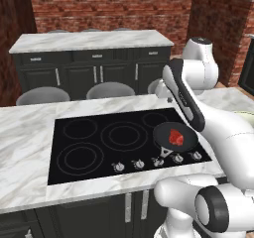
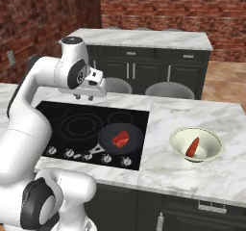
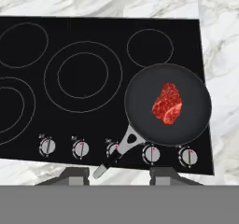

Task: Place the steak on the plate and place the carrot on the same plate.

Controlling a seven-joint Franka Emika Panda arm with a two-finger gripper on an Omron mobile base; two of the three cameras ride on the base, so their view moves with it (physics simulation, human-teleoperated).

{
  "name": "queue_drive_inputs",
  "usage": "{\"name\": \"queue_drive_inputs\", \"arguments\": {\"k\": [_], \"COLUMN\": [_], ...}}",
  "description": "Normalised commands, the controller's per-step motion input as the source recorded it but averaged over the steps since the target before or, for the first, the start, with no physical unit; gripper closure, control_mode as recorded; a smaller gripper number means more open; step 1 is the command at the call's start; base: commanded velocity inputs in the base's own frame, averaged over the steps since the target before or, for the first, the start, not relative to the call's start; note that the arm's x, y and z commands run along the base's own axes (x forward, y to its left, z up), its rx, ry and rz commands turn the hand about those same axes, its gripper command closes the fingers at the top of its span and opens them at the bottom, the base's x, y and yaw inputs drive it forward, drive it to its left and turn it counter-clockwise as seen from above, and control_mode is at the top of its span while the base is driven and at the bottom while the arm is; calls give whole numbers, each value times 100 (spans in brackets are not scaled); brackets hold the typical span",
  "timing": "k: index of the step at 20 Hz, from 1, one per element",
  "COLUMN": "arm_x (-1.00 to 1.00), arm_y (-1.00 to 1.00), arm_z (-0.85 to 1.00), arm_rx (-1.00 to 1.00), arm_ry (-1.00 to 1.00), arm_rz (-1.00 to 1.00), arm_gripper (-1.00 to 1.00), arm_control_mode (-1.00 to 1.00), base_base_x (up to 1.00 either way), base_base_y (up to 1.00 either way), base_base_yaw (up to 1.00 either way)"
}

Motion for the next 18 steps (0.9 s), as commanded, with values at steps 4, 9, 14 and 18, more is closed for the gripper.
{"name": "queue_drive_inputs", "arguments": {"k": [4, 9, 14, 18], "arm_x": [4, 18, 14, 36], "arm_y": [-33, -41, -36, -43], "arm_z": [-20, -46, -40, -64], "arm_rx": [-7, -13, 5, 6], "arm_ry": [6, 17, 9, 7], "arm_rz": [-6, -18, -4, -1], "arm_gripper": [-100, -100, -100, -100], "arm_control_mode": [-100, -100, -100, -100], "base_base_x": [0, 0, 0, 0], "base_base_y": [0, 0, 0, 0], "base_base_yaw": [0, 0, 0, 0]}}
